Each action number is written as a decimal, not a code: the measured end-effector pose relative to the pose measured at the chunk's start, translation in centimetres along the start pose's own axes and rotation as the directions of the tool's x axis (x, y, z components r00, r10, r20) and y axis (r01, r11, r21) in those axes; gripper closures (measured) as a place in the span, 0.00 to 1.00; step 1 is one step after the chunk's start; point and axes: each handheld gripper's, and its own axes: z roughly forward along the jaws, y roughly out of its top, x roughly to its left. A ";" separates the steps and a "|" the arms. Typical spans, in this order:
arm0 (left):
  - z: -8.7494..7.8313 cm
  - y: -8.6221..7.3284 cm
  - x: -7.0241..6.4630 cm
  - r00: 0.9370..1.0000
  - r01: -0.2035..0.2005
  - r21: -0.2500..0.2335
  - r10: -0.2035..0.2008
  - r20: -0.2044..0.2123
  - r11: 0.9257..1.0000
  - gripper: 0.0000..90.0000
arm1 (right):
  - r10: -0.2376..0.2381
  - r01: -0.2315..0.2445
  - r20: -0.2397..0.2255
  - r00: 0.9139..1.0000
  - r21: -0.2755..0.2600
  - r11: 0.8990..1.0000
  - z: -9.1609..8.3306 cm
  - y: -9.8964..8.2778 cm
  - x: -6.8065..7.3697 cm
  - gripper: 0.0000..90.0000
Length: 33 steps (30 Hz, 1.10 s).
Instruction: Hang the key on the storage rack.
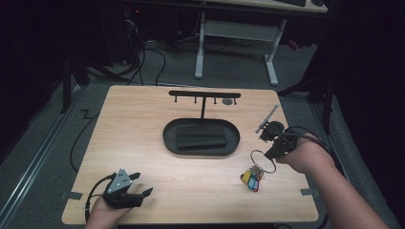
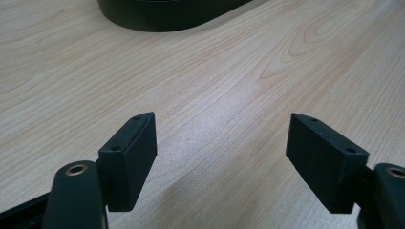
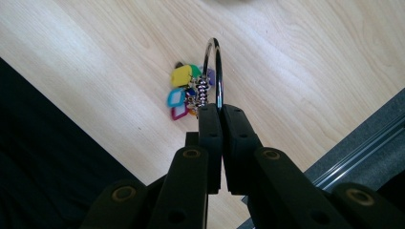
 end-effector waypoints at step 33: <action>0.2 0.0 0.1 1.000 0.001 0.006 -0.001 0.012 1.000 0.30 | 0.019 -0.015 0.064 0.998 -0.059 0.998 -5.9 6.7 -3.0 0.98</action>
